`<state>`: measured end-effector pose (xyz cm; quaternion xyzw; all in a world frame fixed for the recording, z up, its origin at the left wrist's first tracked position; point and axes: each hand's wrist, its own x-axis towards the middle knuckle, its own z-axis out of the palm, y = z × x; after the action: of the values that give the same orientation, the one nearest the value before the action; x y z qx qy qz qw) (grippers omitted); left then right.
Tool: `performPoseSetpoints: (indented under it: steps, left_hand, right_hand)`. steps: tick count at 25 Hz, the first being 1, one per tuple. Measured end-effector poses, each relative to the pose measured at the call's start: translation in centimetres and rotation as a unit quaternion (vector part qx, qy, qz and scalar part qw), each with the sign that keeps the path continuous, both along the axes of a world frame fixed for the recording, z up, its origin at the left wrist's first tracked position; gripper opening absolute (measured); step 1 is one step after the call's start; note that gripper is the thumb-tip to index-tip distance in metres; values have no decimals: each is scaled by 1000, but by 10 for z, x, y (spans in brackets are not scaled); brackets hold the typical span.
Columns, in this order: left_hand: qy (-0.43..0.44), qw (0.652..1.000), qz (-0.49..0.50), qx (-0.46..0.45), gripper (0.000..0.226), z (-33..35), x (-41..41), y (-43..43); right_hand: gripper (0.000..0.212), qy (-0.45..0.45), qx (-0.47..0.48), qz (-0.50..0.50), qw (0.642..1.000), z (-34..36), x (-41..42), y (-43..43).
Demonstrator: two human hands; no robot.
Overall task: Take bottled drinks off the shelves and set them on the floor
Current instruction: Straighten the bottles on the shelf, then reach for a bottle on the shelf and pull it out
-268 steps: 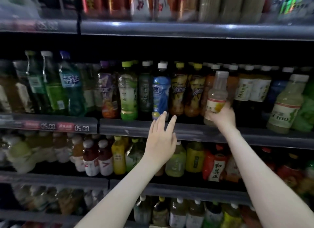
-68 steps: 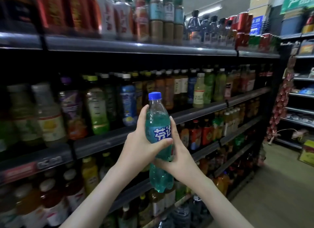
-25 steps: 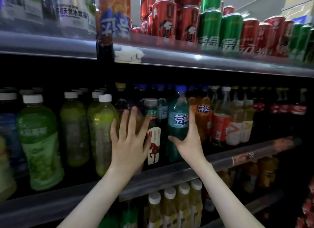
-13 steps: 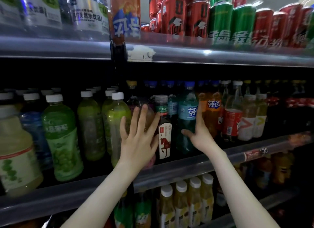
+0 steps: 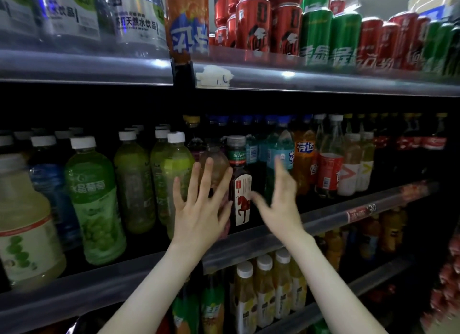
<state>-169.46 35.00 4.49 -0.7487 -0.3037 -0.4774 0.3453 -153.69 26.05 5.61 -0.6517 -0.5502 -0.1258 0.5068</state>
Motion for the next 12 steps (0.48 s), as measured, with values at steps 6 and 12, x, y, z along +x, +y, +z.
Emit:
performPoseSetpoints:
  steps: [6, 12]
  left_hand:
    - [5, 999, -39, -32, 63, -6, -14, -1]
    - [19, 997, -34, -63, 72, -9, -8, -4]
  right_hand:
    - [101, 107, -123, 153, 975, 11, -14, 24]
    - [102, 148, -101, 104, 978, 10, -13, 30]
